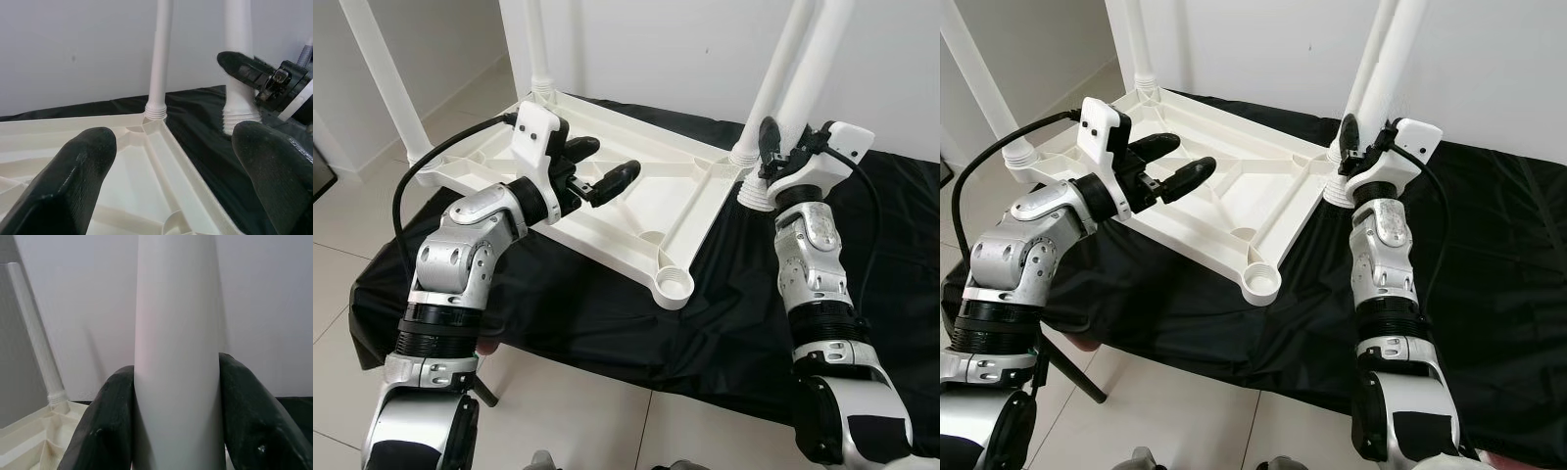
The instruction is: Building children table
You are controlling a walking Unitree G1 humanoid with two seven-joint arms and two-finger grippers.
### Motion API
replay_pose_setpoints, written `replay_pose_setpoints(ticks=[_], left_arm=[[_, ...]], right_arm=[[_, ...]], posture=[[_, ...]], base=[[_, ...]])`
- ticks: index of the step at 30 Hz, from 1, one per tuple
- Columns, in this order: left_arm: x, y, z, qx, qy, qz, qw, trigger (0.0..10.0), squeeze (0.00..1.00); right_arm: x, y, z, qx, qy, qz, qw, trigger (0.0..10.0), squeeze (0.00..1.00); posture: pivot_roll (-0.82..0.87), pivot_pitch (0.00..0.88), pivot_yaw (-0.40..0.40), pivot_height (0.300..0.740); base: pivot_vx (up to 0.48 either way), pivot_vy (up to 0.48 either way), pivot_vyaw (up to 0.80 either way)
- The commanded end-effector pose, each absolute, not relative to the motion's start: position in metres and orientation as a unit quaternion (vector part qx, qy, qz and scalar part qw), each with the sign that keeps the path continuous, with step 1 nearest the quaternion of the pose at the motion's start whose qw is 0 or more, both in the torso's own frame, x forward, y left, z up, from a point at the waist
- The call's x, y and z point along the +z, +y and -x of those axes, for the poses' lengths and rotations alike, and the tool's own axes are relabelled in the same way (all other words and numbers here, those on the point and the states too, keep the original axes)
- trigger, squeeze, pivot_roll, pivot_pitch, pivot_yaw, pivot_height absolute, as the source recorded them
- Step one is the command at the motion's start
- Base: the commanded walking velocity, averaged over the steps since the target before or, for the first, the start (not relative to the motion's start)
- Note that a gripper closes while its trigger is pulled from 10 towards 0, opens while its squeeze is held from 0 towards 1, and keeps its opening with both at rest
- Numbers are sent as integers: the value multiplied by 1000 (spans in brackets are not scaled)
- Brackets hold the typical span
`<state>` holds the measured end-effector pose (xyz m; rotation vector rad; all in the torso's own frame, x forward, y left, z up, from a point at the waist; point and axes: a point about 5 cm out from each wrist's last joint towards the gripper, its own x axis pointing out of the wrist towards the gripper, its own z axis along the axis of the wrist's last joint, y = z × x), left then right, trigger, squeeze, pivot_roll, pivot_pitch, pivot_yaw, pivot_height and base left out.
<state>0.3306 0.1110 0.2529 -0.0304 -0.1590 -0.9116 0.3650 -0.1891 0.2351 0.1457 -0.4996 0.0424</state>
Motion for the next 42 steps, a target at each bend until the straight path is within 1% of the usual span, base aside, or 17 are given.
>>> replay_pose_setpoints(ticks=[1, 3, 4, 5, 11, 12, 13, 14, 15, 16, 19, 20, 25, 27, 28, 42], left_arm=[[260, 104, -327, -478, -84, 21, 874, 10000, 0], [266, 97, -325, -498, -85, 43, 862, 10000, 0], [266, 97, -325, -498, -85, 43, 862, 10000, 0], [271, 91, -322, -517, -86, 62, 850, 10000, 0], [276, 85, -321, -530, -88, 80, 840, 10000, 0], [281, 81, -320, -539, -91, 90, 833, 10000, 0], [281, 81, -320, -539, -91, 90, 833, 10000, 0], [284, 76, -320, -547, -91, 102, 826, 10000, 0], [284, 76, -320, -547, -91, 102, 826, 10000, 0], [287, 72, -321, -555, -86, 115, 820, 10000, 0], [288, 69, -321, -560, -81, 126, 815, 10000, 0], [291, 67, -323, -563, -75, 142, 811, 10000, 0], [294, 66, -328, -563, -64, 162, 808, 10000, 0], [295, 67, -332, -560, -56, 168, 809, 10000, 0], [294, 70, -338, -551, -42, 176, 815, 10000, 0], [296, 72, -350, -537, -36, 149, 830, 10000, 0]], right_arm=[[238, -183, -363, 51, -261, -73, 961, 10000, 0], [237, -175, -363, 93, -263, -65, 958, 10000, 0], [237, -175, -363, 93, -263, -65, 958, 10000, 0], [236, -168, -364, 132, -259, -63, 955, 10000, 0], [235, -163, -363, 165, -257, -55, 951, 10000, 0], [234, -159, -363, 192, -251, -46, 948, 10000, 0], [234, -159, -363, 192, -251, -46, 948, 10000, 0], [233, -155, -363, 221, -247, -40, 943, 10000, 0], [233, -155, -363, 221, -247, -40, 943, 10000, 0], [232, -151, -362, 249, -243, -32, 937, 10000, 0], [232, -149, -362, 266, -241, -27, 933, 10000, 0], [232, -146, -361, 283, -239, -21, 929, 10000, 0], [233, -143, -360, 314, -236, -7, 920, 10000, 0], [233, -141, -359, 329, -234, 0, 915, 10000, 0], [232, -138, -358, 351, -231, 12, 907, 10000, 0], [228, -133, -352, 400, -219, 25, 890, 10000, 0]], posture=[[14, 0, -51, 740], [18, 0, -56, 740], [18, 0, -56, 740], [22, 0, -58, 740], [28, 0, -65, 740], [30, 0, -70, 740], [30, 0, -70, 740], [32, 0, -73, 740], [32, 0, -73, 740], [35, 0, -78, 740], [36, 0, -78, 740], [37, 0, -79, 740], [36, 0, -80, 740], [35, 0, -77, 740], [33, 0, -75, 740], [22, 0, -65, 740]], base=[[0, 0, 0], [0, 0, 0], [0, 0, 0], [0, 0, 0], [0, 0, 0], [0, 0, 0], [0, 0, 0], [0, 0, 0], [0, 0, 0], [0, 0, 0], [0, 0, 0], [0, 0, 0], [0, 0, 0], [0, 0, 0], [0, 0, 0], [0, 0, 0]])
